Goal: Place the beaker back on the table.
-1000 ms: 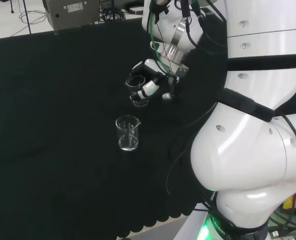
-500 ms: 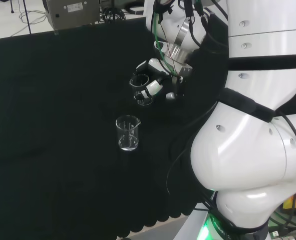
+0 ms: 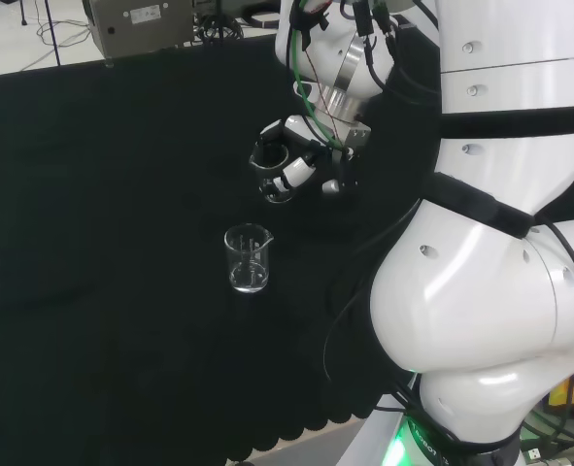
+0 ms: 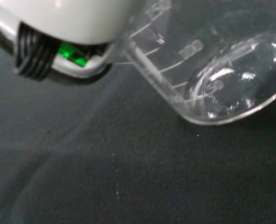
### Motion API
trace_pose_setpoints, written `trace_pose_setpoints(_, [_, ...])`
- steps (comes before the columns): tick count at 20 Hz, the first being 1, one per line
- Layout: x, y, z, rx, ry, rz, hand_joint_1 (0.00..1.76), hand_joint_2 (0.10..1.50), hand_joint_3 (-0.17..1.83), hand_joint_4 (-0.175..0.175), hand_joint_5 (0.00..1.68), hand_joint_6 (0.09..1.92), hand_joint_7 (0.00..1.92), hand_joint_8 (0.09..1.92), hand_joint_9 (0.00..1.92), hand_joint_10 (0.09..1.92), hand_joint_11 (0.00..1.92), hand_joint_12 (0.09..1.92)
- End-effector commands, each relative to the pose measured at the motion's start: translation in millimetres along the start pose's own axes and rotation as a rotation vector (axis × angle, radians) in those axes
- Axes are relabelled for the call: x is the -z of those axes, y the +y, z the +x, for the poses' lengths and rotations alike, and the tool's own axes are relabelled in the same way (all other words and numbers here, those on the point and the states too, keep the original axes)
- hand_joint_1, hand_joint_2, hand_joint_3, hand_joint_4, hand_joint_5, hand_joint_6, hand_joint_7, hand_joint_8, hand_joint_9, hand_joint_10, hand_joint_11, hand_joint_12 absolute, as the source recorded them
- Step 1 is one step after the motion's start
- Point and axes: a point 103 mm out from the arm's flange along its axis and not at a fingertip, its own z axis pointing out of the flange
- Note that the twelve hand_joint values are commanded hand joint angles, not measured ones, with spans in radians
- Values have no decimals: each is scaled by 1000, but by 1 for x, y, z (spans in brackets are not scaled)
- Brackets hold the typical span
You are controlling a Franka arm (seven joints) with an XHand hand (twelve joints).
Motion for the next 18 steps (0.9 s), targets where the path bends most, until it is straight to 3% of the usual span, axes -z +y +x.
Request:
trace_pose_setpoints(1, [2, -1, 1, -19, 19, 11, 1128, 521, 827, 0, 773, 979, 733, 777, 879, 539, 526, 1303])
trace_pose_setpoints(5, [9, -4, -1, -21, 48, 19, 1091, 493, 833, -40, 627, 958, 602, 792, 775, 592, 448, 1336])
trace_pose_setpoints(8, [12, -4, 3, -25, 44, 38, 1056, 483, 789, -68, 450, 834, 476, 794, 662, 639, 350, 1374])
trace_pose_setpoints(13, [20, -9, 7, -22, 13, 68, 1014, 483, 746, -82, 367, 661, 363, 790, 538, 693, 253, 1416])
trace_pose_setpoints(18, [40, -15, 18, -19, 10, 53, 983, 487, 713, -87, 340, 538, 244, 777, 407, 750, 159, 1459])
